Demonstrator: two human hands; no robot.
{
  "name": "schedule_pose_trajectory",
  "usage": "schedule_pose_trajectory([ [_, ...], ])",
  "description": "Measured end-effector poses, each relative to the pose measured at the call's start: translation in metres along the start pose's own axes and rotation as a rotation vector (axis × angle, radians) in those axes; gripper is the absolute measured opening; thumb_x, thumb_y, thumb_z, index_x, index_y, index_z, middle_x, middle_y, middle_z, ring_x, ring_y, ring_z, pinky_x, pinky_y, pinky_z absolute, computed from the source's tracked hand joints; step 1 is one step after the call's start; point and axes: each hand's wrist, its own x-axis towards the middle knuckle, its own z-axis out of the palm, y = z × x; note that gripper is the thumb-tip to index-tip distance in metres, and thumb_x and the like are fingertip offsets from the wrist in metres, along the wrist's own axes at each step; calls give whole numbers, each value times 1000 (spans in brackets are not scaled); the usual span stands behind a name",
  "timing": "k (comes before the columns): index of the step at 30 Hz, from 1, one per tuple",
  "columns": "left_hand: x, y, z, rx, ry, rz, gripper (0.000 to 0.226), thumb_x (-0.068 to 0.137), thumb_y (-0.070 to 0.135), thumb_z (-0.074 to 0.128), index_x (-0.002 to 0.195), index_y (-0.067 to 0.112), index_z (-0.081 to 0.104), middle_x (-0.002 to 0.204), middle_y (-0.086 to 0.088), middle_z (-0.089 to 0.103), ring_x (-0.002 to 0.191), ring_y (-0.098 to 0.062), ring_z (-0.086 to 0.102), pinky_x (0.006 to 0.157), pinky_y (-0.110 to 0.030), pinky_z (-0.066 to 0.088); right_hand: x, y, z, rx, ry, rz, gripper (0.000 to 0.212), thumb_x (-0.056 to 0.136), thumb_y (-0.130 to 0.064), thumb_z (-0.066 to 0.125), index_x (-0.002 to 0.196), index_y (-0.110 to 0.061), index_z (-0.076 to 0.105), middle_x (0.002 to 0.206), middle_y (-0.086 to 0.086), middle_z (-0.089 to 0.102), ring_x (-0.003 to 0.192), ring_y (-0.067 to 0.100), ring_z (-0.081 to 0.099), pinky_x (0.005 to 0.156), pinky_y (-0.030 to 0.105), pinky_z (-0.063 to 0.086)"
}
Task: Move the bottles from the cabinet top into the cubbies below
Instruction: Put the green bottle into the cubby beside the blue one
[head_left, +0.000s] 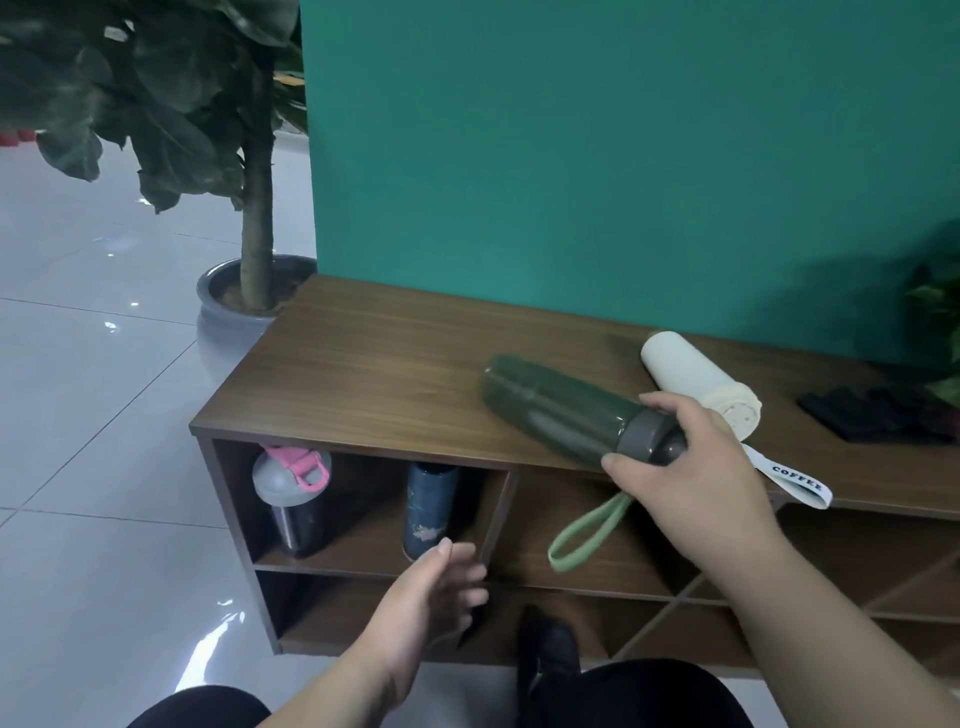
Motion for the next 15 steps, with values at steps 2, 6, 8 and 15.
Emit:
schedule_pose_trajectory([
  [2, -2, 0, 5, -35, -33, 60, 62, 88, 57, 49, 130, 15, 67, 124, -15, 75, 94, -29, 73, 80, -40, 53, -30, -1, -20, 88, -25, -23, 63, 68, -29, 89, 120, -46, 58, 116, -19, 59, 93, -7, 60, 74, 13, 40],
  [6, -9, -7, 19, -165, -185, 28, 68, 81, 64, 45, 131, 20, 61, 122, -19, 70, 88, -35, 74, 68, -43, 59, -64, 4, -51, 113, -105, -74, 62, 57, -31, 88, 107, -52, 59, 109, -29, 61, 95, -9, 61, 74, 7, 42],
  [8, -10, -18, 26, -133, -250, -11, 65, 86, 62, 50, 134, 19, 60, 124, -18, 71, 84, -31, 74, 61, -40, 60, -66, 12, -54, 66, -158, -91, 66, 59, -30, 88, 112, -52, 56, 113, -36, 55, 101, -13, 56, 74, 1, 39],
  [15, 0, -64, 53, -27, -234, -263, 70, 72, 47, 72, 127, 3, 70, 112, -25, 71, 76, -35, 73, 60, -37, 59, -77, 68, 12, 285, -149, 83, 95, 63, -27, 92, 138, -52, 39, 125, -31, 58, 116, -6, 59, 94, 16, 44],
])
